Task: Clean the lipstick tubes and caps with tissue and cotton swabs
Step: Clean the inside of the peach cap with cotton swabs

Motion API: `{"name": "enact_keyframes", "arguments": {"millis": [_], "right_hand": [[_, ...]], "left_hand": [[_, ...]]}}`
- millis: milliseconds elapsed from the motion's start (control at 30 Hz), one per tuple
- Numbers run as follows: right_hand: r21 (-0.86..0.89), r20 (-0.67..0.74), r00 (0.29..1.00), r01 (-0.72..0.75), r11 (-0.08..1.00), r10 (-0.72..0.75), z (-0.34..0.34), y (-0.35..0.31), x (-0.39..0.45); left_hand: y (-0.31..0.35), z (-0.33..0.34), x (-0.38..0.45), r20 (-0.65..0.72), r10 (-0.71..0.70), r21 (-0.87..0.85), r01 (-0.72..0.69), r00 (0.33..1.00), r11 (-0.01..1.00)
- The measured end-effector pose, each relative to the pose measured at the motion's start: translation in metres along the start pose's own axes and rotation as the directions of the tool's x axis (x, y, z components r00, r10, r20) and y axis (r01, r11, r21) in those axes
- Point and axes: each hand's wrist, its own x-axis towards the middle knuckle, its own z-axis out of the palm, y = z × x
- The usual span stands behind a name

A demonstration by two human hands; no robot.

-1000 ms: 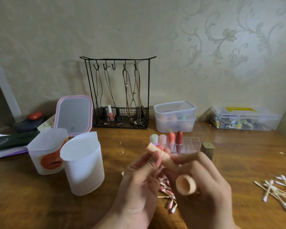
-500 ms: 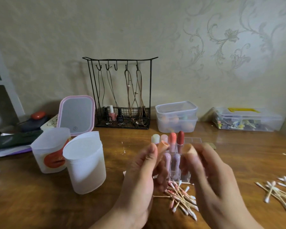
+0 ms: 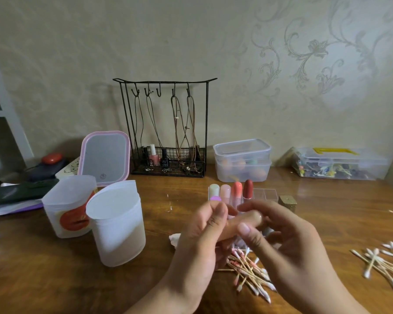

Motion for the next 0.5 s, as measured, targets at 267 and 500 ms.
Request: {"name": "enact_keyframes", "arguments": {"millis": [267, 500], "right_hand": [[-0.032, -0.082, 0.994, 0.073, 0.997, -0.075, 0.016, 0.0, -0.011], [-0.16, -0.066, 0.964, 0.243, 0.957, -0.256, 0.02, -0.005, -0.01]], "left_hand": [[-0.001, 0.009, -0.005, -0.132, -0.013, -0.047, 0.007, 0.991, 0.999], [0.0, 0.003, -0.004, -0.144, 0.009, 0.029, -0.005, 0.99, 1.0]]}}
